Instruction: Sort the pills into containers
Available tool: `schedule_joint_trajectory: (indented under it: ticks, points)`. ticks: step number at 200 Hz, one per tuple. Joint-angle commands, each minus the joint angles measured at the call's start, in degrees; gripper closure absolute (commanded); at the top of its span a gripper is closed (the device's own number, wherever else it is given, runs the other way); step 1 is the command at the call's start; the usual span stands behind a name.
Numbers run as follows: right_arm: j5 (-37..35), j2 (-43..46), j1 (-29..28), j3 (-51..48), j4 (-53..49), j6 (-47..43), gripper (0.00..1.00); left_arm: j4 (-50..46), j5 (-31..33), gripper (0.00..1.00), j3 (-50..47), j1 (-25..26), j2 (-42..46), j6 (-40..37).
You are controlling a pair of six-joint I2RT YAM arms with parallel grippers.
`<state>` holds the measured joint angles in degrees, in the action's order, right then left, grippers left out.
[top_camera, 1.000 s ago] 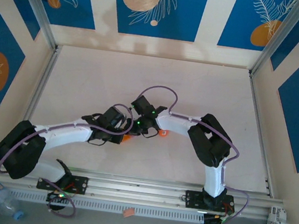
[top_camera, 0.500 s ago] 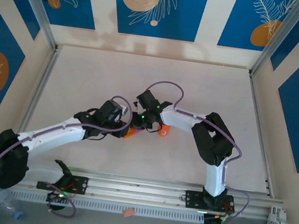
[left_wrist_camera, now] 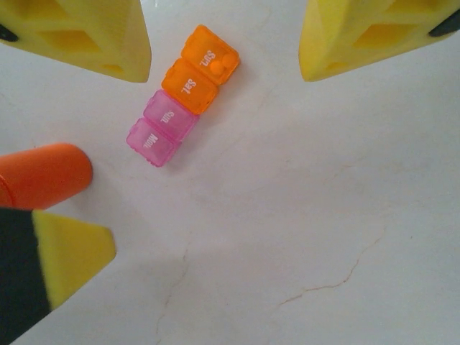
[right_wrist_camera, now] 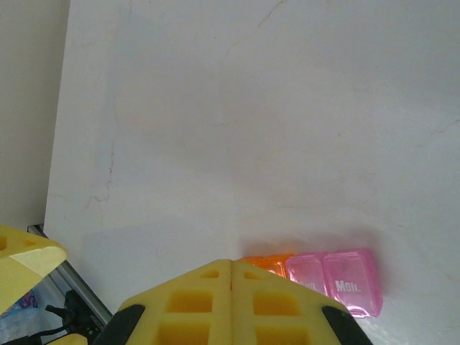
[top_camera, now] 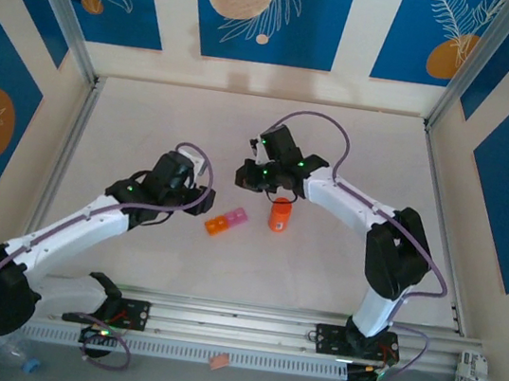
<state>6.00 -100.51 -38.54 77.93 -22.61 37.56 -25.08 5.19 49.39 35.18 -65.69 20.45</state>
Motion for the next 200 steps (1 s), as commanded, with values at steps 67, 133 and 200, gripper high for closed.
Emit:
schedule_joint_trajectory:
  ticks: [67,133,200]
  points:
    - [0.15,-8.04,-4.73,-0.42,-5.71,-4.25,1.0,-5.22,-4.03,0.47,-0.83,0.38,-8.07,-0.77]
    - [-0.7,-13.03,-6.45,-1.12,-3.71,-2.89,1.0,-1.52,-5.5,0.56,-3.64,3.26,-12.23,1.13]
    - [-0.69,-14.33,-6.39,-3.93,-2.01,-2.05,1.0,1.22,-5.0,0.59,-2.82,6.21,-17.04,1.79]
